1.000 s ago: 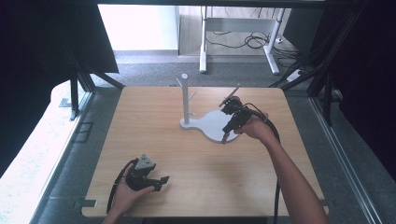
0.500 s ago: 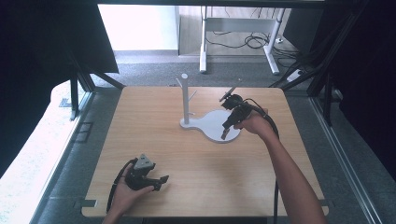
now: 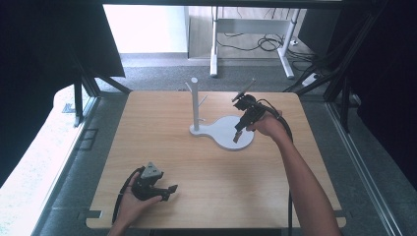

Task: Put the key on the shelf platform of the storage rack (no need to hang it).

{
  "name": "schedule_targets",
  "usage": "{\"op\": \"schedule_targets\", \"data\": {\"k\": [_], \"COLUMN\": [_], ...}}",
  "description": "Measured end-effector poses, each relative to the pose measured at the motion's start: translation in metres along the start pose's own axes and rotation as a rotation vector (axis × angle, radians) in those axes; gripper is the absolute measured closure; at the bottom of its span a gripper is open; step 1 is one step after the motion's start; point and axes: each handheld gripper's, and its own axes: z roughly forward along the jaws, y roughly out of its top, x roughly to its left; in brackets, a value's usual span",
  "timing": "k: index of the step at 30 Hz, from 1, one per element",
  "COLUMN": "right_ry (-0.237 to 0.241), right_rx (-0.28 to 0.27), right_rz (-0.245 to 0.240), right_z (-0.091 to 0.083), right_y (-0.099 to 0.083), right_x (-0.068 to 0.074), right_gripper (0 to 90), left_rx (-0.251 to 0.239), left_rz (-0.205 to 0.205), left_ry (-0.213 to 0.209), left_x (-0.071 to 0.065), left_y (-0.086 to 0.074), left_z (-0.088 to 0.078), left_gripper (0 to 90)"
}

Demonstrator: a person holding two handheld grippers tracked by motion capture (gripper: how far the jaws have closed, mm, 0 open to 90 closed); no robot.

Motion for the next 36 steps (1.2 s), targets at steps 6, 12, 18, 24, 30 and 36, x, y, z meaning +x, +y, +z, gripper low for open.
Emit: {"op": "schedule_targets", "data": {"k": [6, 12, 18, 24, 30, 36], "right_ry": [-0.001, -0.004, -0.011, -0.023, -0.035, -0.044], "right_rx": [0.003, 0.008, 0.012, 0.014, 0.037, 0.037], "right_rz": [0.007, 0.023, 0.044, 0.069, 0.074, 0.09], "right_z": [0.004, 0.01, 0.019, 0.027, 0.039, 0.047], "right_y": [0.006, 0.012, 0.017, 0.023, 0.026, 0.028], "right_x": [-0.004, -0.01, -0.018, -0.026, -0.031, -0.034], "right_gripper": [89.9, 89.9, 89.9, 89.9, 89.9, 89.8], "left_rx": [0.002, -0.001, -0.004, -0.007, -0.006, -0.004], "left_rz": [-0.002, -0.002, -0.007, -0.008, -0.012, -0.008], "left_ry": [0.0, 0.001, -0.002, -0.004, -0.001, -0.003], "left_x": [0.0, 0.0, 0.001, 0.001, 0.001, 0.001], "left_y": [0.0, 0.0, 0.0, 0.0, 0.0, 0.0], "left_z": [0.0, -0.001, -0.001, -0.001, -0.002, -0.002], "left_gripper": [24.2, 24.2, 24.2, 24.3, 24.3, 24.3]}}
